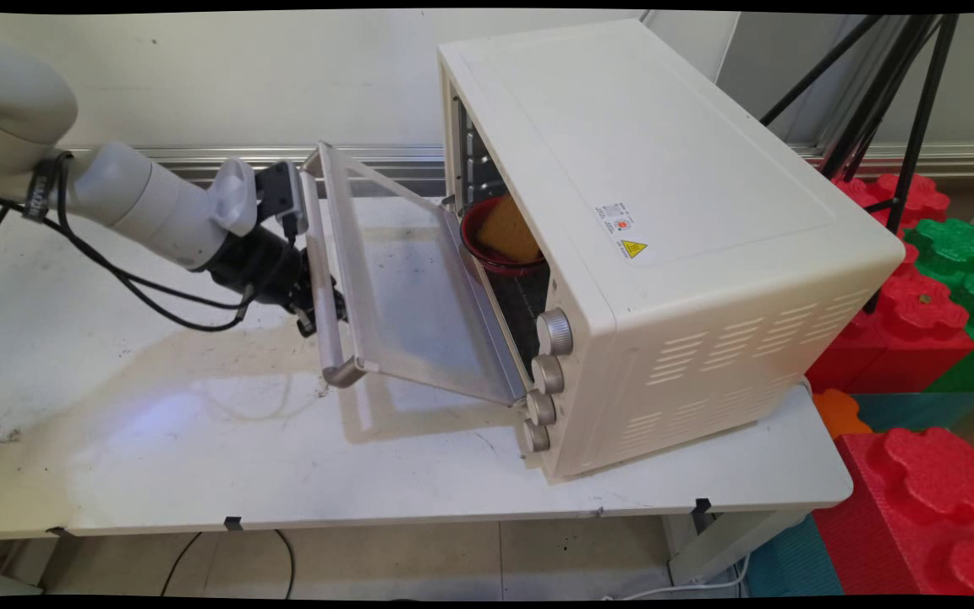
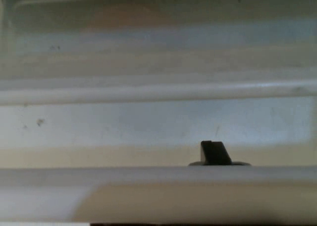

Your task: Close the oven

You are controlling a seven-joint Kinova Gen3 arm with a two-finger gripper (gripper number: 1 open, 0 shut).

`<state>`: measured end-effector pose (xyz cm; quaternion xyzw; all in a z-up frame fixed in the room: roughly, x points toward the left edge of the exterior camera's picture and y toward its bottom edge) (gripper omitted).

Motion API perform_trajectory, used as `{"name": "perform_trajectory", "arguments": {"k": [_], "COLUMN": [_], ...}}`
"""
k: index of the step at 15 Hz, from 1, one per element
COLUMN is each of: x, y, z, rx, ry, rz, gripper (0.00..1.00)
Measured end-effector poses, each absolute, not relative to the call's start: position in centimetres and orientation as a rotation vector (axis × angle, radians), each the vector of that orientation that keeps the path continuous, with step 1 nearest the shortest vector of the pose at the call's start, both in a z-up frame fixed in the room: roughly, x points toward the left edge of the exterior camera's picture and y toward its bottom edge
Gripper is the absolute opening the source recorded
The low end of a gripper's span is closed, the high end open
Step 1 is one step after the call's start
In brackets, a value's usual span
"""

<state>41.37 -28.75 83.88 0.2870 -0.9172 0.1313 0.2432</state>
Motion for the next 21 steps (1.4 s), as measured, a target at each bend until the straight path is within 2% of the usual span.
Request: {"name": "perform_trajectory", "arguments": {"k": [21], "x": [39.1], "y": [-32.6], "z": [92.9], "rx": [0.809], "ry": [-2.306], "rz": [0.457], "gripper": [0.0]}}
